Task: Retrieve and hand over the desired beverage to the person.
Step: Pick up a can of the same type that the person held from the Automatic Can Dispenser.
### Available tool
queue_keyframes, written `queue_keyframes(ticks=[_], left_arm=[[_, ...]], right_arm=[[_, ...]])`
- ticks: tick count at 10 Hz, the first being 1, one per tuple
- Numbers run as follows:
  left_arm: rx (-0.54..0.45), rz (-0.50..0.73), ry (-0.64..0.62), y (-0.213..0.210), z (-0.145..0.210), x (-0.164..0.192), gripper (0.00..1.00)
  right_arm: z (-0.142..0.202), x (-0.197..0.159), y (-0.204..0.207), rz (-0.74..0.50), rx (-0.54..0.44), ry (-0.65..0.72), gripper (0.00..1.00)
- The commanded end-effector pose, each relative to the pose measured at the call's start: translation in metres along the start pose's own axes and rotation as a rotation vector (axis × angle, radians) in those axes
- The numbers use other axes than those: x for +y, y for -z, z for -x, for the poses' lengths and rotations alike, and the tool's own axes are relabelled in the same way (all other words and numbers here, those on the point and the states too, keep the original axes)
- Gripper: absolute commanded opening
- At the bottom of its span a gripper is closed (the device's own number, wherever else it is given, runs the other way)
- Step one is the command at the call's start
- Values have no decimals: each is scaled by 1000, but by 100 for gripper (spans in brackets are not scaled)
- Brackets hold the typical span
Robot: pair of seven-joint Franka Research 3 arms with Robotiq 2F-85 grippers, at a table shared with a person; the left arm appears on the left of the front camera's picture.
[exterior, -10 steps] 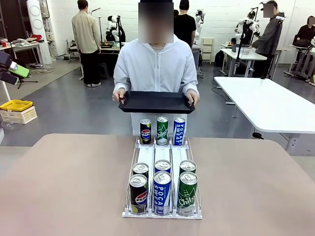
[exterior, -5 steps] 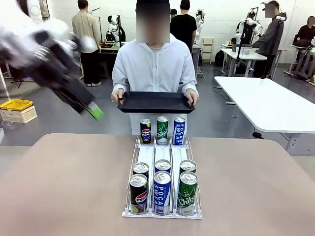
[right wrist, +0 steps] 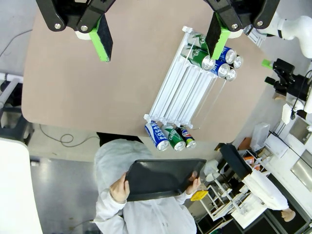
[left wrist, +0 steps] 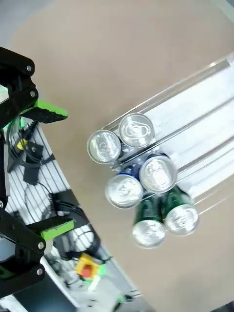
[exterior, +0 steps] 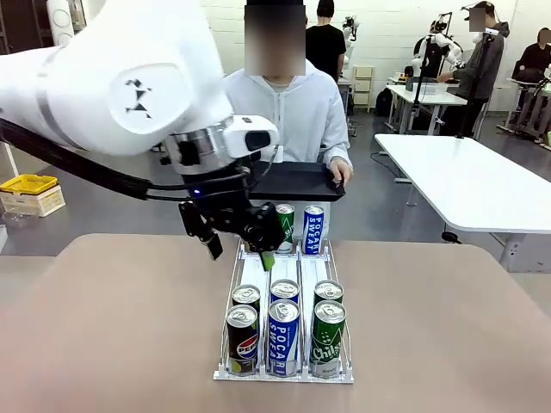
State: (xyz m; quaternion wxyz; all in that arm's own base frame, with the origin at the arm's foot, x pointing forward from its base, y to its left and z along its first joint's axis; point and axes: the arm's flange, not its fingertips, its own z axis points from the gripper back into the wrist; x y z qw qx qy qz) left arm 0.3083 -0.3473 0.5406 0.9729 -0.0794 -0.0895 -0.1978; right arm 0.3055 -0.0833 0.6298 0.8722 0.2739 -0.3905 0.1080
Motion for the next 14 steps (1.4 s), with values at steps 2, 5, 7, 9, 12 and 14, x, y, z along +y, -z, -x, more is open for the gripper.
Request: queue_keyframes(ticks=[2, 5, 7, 9, 12, 14], left_arm=[[-23, -138, -141, 40, -17, -39, 100], [-26, -44, -59, 9, -1, -17, 100], [-26, -44, -59, 9, -1, -17, 100], [-26, -44, -59, 9, -1, -17, 100], [-26, -44, -59, 9, -1, -17, 100], [-26, -44, -59, 9, -1, -17, 100]], right_arm=[[0, -2, 2, -26, -4, -6, 100], [0, -2, 2, -26, -4, -6, 100], [0, -2, 2, -26, -4, -6, 100], [0, -2, 2, -26, -4, -6, 100], [0, -2, 2, -26, -4, -6, 100], [0, -2, 2, -26, -4, -6, 100]])
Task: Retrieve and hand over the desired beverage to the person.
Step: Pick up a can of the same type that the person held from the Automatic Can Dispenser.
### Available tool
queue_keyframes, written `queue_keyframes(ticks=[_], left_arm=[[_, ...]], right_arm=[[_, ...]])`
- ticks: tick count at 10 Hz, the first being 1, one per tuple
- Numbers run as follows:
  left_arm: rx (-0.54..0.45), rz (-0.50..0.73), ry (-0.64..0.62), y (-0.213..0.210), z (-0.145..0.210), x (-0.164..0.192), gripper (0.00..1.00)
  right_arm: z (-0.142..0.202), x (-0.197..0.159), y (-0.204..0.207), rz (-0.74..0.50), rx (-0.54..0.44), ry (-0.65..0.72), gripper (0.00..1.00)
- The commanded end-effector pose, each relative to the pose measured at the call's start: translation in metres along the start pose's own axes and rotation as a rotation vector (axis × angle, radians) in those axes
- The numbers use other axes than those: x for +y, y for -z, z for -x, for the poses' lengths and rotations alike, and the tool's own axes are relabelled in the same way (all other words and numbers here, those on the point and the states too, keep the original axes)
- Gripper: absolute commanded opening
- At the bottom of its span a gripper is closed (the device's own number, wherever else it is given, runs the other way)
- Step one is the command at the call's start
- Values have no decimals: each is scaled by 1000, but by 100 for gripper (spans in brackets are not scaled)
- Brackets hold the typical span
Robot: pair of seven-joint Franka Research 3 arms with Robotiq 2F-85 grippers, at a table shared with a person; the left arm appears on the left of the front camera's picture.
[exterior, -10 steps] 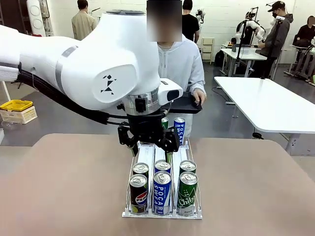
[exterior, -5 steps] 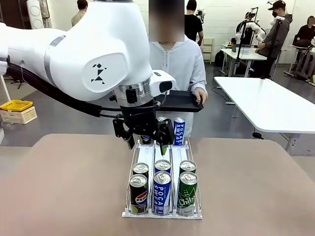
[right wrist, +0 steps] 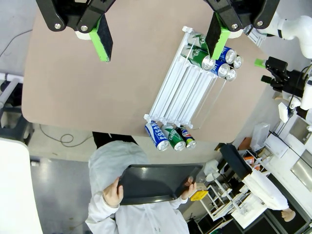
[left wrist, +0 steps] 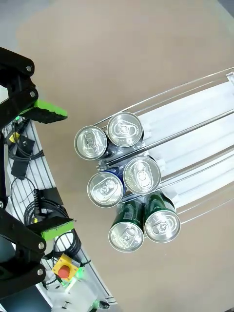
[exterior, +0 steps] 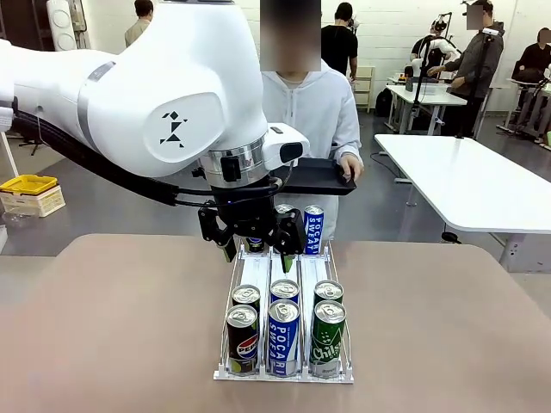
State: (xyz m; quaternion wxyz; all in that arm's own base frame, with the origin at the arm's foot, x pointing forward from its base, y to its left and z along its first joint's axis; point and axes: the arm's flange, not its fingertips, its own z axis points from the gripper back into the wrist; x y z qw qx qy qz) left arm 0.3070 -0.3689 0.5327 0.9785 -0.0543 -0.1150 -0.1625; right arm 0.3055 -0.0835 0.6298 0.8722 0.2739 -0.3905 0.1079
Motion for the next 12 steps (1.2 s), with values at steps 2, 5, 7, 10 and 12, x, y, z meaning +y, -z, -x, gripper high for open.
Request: queue_keyframes(ticks=[2, 5, 7, 10, 12], left_arm=[[18, 22, 3, -3, 4, 3, 100], [18, 22, 3, -3, 4, 3, 100], [18, 22, 3, -3, 4, 3, 100], [18, 22, 3, -3, 4, 3, 100], [0, 0, 0, 0, 0, 0, 100]], right_arm=[[0, -2, 2, -27, -4, -6, 100], [0, -2, 2, -27, -4, -6, 100], [0, -2, 2, -27, -4, -6, 100], [0, -2, 2, -27, -4, -6, 100], [0, -2, 2, -27, -4, -6, 100]])
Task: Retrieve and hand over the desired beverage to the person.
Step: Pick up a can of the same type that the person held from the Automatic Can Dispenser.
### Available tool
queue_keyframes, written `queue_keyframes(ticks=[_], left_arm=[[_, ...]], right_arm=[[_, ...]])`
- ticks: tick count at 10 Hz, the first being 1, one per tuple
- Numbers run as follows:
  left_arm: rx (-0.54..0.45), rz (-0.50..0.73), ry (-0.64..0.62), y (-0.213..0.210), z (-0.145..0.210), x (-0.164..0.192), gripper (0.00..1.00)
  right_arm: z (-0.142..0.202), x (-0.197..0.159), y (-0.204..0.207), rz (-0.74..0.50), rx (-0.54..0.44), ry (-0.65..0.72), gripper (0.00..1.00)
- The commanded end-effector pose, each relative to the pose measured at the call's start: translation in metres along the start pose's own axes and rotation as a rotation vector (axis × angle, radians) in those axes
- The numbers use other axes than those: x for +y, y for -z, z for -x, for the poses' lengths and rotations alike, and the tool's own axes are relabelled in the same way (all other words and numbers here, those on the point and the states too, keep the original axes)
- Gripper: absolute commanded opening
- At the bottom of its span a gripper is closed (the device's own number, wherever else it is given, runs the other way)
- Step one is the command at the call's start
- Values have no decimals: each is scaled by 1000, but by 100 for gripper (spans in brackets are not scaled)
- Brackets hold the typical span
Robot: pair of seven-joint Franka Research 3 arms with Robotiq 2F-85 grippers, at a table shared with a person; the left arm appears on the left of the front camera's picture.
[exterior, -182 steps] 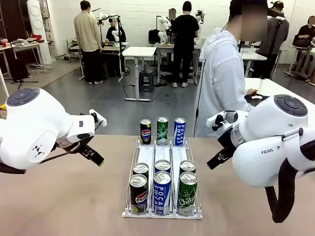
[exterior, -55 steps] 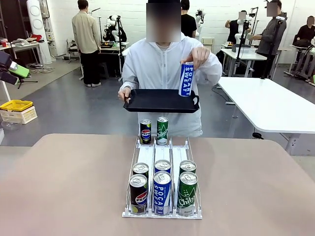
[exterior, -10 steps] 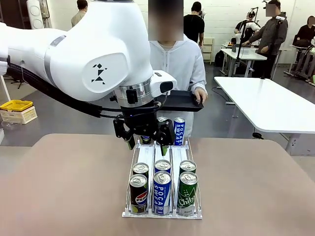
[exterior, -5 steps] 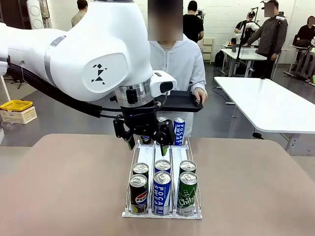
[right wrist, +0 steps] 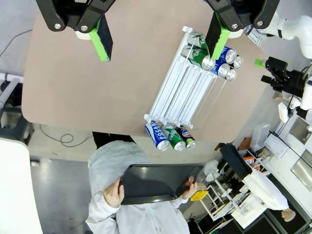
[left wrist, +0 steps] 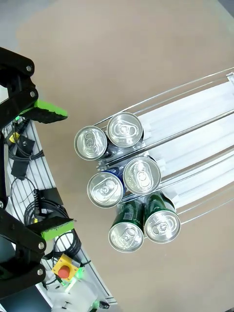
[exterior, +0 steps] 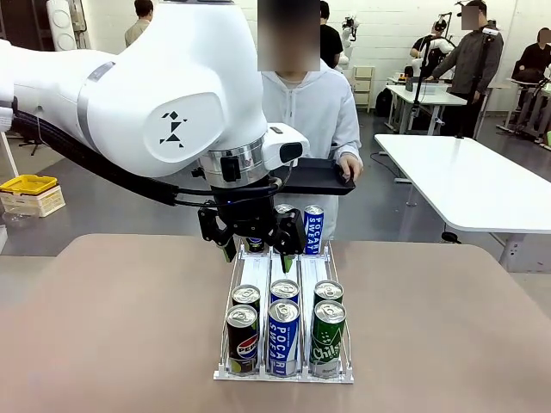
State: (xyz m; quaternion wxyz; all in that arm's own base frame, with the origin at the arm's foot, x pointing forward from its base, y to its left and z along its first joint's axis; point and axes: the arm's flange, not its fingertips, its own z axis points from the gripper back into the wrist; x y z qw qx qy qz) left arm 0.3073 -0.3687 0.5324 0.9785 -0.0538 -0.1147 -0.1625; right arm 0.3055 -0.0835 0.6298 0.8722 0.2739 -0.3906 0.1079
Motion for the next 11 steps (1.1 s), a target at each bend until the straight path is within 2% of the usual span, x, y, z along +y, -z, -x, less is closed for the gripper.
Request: queue_keyframes(ticks=[1, 3, 7, 9, 10, 11], left_arm=[[29, -15, -12, 11, -3, -5, 100], [108, -57, -60, 32, -8, -19, 100], [120, -36, -217, 43, -13, -32, 100], [142, -42, -342, 51, -12, -32, 100], [155, -41, -336, 52, -11, -34, 100], [129, -25, -274, 50, -10, -24, 100]], right_arm=[[0, -2, 2, -27, -4, -6, 100], [0, -2, 2, -27, -4, -6, 100], [0, -2, 2, -27, -4, -6, 100], [0, -2, 2, -27, -4, -6, 100], [0, -2, 2, -27, -4, -6, 100], [0, -2, 2, -27, -4, -6, 100]])
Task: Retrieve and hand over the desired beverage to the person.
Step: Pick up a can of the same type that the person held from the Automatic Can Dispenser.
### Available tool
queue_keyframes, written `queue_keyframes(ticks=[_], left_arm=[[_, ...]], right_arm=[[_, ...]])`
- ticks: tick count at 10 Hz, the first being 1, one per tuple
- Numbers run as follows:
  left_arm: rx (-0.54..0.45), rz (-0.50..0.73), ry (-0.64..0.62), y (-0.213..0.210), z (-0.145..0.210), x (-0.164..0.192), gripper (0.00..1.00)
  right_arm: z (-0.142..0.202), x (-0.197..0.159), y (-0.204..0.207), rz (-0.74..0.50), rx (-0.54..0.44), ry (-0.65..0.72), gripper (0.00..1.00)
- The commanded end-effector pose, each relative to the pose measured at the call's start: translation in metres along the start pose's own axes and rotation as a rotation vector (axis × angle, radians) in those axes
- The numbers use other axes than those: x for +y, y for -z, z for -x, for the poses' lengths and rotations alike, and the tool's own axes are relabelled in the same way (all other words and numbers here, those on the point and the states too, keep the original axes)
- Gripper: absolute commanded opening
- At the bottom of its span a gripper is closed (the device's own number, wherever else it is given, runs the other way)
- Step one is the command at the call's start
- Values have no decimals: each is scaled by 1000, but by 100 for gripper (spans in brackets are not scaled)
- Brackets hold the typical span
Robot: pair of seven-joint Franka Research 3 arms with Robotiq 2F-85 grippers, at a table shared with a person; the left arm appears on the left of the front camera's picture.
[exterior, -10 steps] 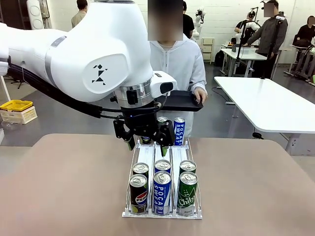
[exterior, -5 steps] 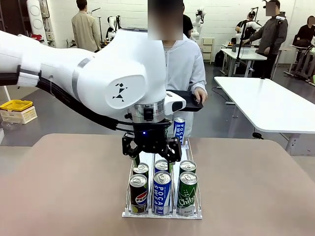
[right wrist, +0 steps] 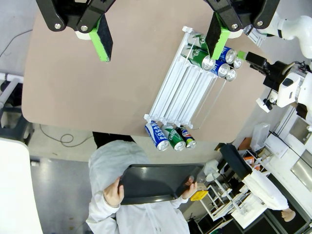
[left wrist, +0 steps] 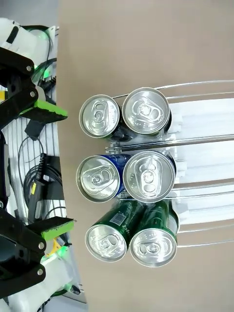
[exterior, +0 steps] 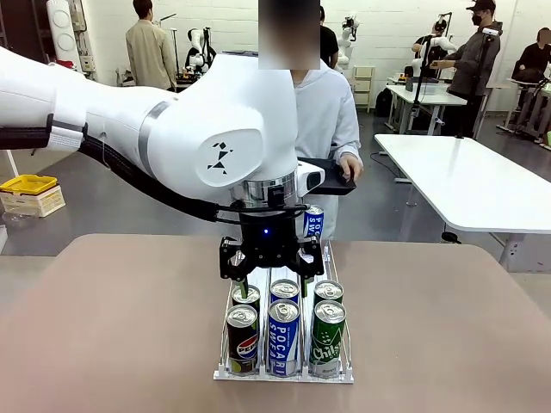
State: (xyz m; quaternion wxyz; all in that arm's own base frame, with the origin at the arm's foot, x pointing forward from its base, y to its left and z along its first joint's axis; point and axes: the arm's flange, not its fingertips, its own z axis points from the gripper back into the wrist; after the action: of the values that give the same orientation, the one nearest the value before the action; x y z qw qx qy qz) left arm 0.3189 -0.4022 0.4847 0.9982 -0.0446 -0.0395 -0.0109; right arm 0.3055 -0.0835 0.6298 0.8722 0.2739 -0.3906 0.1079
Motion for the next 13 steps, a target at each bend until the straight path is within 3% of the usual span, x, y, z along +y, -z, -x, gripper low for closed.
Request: queue_keyframes(ticks=[1, 8, 13], left_arm=[[-10, 5, 36, -3, 0, 0, 100], [56, -45, 8, 23, -3, -12, 100], [76, -91, 78, 36, -1, -28, 100]], right_arm=[[0, -2, 2, -27, -4, -6, 100], [0, -2, 2, -27, -4, -6, 100], [0, -2, 2, -27, -4, -6, 100]])
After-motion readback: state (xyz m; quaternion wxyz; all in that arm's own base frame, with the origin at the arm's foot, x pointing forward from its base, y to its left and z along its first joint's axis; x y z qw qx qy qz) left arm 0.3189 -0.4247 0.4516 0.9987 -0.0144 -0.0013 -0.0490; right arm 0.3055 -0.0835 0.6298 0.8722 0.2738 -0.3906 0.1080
